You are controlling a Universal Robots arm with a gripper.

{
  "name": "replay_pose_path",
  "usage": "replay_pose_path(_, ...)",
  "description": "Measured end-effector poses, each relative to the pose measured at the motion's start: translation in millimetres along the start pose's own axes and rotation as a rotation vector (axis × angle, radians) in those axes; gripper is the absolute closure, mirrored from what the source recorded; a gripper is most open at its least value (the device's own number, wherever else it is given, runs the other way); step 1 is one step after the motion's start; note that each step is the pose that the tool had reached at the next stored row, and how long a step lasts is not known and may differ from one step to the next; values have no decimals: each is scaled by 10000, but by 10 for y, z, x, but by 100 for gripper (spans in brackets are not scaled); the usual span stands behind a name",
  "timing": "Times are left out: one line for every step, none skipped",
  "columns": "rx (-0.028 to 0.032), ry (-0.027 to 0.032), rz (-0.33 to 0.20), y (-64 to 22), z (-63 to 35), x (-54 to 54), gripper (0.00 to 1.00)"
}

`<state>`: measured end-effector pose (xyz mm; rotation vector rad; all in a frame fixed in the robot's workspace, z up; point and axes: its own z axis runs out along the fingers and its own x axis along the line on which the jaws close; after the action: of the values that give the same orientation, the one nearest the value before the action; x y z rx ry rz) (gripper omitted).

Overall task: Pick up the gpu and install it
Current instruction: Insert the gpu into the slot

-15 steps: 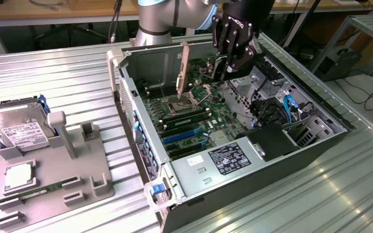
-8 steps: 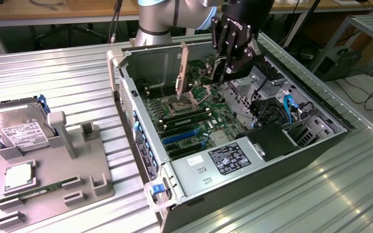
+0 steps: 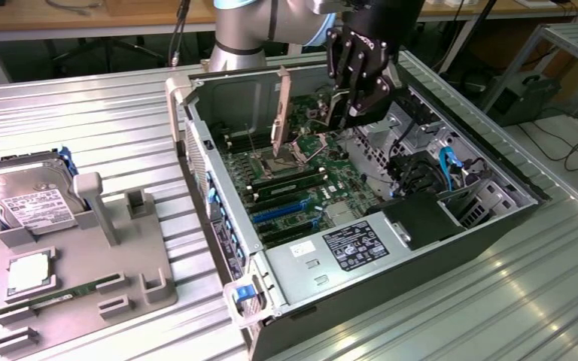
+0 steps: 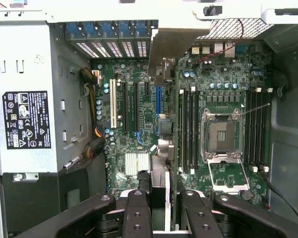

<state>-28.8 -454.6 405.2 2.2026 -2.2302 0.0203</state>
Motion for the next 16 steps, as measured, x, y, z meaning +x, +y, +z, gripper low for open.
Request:
replay_pose_path(0,0,-1,0,3,0,72)
replay_pose_path(0,0,-1,1,5,0,72)
replay_pose_path(0,0,-2,1,7,0,72)
replay_pose_path(1,-1,-3,1,11,0,72)
replay_pose_path(1,-1,-3,1,14,0,72)
replay_pose_path(1,-1,-3,2,19,1,72)
replay_pose_path(0,-1,-3,2,24,1,72)
replay_pose_path(0,0,-3,2,27,1,72)
replay_pose_path(1,-1,-3,2,32,2,72)
replay_pose_path(1,-1,-5,3,37,4,72)
replay_pose_path(1,-1,-6,3,42,4,72)
replay_pose_path(0,-1,-7,3,45,4,72)
replay_pose_path(1,-1,-7,3,51,5,72)
replay_pose_path(0,0,-9,3,55,5,72)
replay_pose_path(1,-1,-10,3,60,5,72)
replay_pose_path(0,0,-11,4,64,5,72)
